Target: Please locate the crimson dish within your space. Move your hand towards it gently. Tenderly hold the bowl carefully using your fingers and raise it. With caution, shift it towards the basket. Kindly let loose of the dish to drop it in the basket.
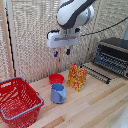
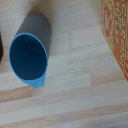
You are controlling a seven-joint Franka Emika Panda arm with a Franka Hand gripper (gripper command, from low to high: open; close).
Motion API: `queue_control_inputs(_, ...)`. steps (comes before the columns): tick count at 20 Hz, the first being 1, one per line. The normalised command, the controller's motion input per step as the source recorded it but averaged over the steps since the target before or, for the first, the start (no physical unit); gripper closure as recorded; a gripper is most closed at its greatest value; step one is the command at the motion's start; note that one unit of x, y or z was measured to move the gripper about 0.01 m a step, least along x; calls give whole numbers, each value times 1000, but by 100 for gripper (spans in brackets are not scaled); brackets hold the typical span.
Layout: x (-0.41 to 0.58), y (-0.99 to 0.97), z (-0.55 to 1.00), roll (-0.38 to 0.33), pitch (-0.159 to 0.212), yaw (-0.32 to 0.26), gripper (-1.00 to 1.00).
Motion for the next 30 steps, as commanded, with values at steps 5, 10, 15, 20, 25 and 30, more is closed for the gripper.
queue_control_inputs(5,560,-411,-19,45,0,-8,-100)
queue_control_inputs(10,542,-448,-85,43,0,5,-100)
queue_control_inputs(15,498,-333,-149,11,1,36,-100)
queue_control_inputs(20,497,-269,-202,0,0,78,-100)
queue_control_inputs(25,365,-221,-293,-4,0,121,-100)
queue_control_inputs(30,267,-262,-335,-29,16,119,-100)
